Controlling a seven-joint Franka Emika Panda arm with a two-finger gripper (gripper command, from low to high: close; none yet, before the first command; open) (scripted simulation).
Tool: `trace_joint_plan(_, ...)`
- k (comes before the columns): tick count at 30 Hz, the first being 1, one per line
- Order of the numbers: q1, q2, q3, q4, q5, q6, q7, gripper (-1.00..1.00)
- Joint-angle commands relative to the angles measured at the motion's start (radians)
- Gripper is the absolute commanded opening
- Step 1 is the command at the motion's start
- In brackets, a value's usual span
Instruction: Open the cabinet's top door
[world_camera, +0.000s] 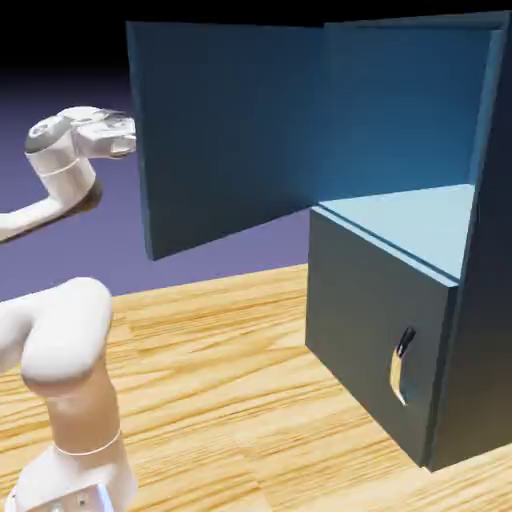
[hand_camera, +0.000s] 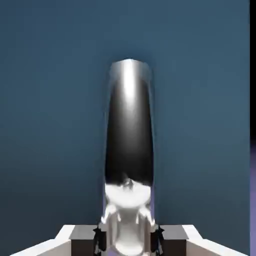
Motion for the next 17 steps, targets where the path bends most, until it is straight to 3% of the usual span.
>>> trace_joint_plan(1, -0.024, 0.004, 0.015, 0.035, 0.008, -0.037, -0.003, -1.00)
trace_joint_plan(17, -0.418, 0.050, 0.140, 0.597, 0.060, -0.506, -0.080, -1.00)
